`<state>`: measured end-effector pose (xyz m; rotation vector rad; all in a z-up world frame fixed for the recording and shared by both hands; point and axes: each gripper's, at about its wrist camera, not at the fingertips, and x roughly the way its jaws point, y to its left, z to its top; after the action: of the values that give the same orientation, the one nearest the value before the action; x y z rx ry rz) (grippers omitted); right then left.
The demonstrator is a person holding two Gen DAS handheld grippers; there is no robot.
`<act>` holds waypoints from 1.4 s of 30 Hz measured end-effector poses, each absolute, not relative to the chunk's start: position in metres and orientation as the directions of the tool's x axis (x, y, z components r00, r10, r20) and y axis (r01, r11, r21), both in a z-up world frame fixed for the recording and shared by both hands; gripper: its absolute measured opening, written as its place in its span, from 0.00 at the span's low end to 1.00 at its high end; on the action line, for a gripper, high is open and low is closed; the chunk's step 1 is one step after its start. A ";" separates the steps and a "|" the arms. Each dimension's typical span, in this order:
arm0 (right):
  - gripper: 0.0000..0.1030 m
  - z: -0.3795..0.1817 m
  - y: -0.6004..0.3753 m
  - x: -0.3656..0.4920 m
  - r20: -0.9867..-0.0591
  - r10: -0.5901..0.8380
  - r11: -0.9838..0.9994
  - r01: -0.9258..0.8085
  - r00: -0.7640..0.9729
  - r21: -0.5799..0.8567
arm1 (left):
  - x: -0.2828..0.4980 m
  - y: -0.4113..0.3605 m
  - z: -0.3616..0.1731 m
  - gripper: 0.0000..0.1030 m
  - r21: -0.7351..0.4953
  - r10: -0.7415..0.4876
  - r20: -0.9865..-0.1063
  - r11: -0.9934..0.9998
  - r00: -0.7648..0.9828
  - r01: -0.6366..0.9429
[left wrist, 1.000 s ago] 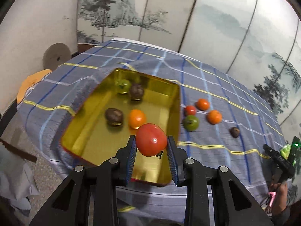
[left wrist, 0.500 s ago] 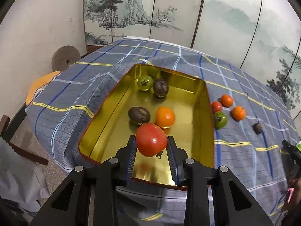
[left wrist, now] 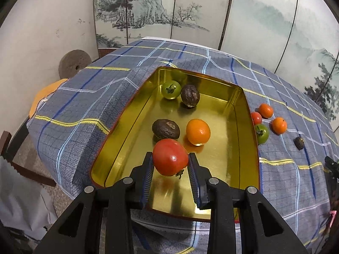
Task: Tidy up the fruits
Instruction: 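Lower the red tomato into the tin and open the left tool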
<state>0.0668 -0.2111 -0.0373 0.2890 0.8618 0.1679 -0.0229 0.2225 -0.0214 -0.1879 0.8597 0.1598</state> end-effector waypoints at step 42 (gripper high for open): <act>0.81 -0.042 -0.208 0.070 -0.729 0.250 0.954 -0.031 0.637 0.300 | -0.011 0.236 -0.030 0.33 -0.013 0.145 -0.761 0.971 0.633 -0.239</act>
<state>0.0699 -0.2084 -0.0417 0.2711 0.8680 0.1625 -0.0106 0.2358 -0.0295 -0.1167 0.8584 0.2202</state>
